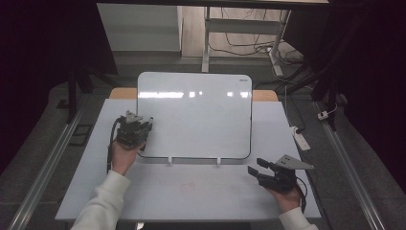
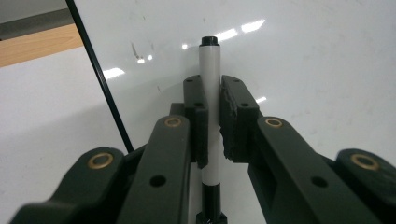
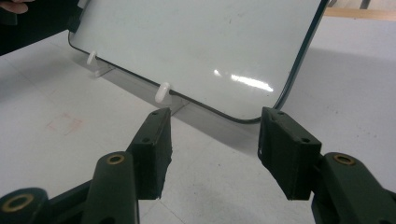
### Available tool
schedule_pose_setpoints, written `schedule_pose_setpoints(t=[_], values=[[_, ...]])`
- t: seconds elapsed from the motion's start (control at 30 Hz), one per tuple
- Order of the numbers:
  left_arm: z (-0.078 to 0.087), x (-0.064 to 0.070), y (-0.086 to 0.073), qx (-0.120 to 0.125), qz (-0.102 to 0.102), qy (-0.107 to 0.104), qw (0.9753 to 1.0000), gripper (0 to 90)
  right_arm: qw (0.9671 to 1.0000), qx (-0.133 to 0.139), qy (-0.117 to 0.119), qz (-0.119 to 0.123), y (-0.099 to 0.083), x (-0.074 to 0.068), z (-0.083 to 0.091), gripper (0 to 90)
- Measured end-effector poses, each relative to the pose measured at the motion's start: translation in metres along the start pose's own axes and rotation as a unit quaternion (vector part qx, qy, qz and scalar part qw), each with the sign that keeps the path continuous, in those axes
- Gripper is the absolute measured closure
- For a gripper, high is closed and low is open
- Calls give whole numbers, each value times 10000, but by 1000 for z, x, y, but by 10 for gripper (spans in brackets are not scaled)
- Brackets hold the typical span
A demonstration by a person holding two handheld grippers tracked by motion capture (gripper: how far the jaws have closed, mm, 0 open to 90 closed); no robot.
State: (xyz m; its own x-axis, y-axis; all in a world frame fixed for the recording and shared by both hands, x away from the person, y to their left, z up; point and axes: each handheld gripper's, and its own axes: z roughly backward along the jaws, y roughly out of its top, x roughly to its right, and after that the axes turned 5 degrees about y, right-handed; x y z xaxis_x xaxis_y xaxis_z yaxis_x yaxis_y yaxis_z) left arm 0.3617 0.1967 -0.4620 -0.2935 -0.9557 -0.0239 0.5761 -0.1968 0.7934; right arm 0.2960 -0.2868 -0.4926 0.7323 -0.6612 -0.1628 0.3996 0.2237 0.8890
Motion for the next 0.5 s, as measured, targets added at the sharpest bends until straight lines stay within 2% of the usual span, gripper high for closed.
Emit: schedule_pose_setpoints(t=[0.5], values=[[-2, -1, -1, 58, -64, -57, 9999, 774, 10000, 10, 59, -33, -1, 1, 0, 440]])
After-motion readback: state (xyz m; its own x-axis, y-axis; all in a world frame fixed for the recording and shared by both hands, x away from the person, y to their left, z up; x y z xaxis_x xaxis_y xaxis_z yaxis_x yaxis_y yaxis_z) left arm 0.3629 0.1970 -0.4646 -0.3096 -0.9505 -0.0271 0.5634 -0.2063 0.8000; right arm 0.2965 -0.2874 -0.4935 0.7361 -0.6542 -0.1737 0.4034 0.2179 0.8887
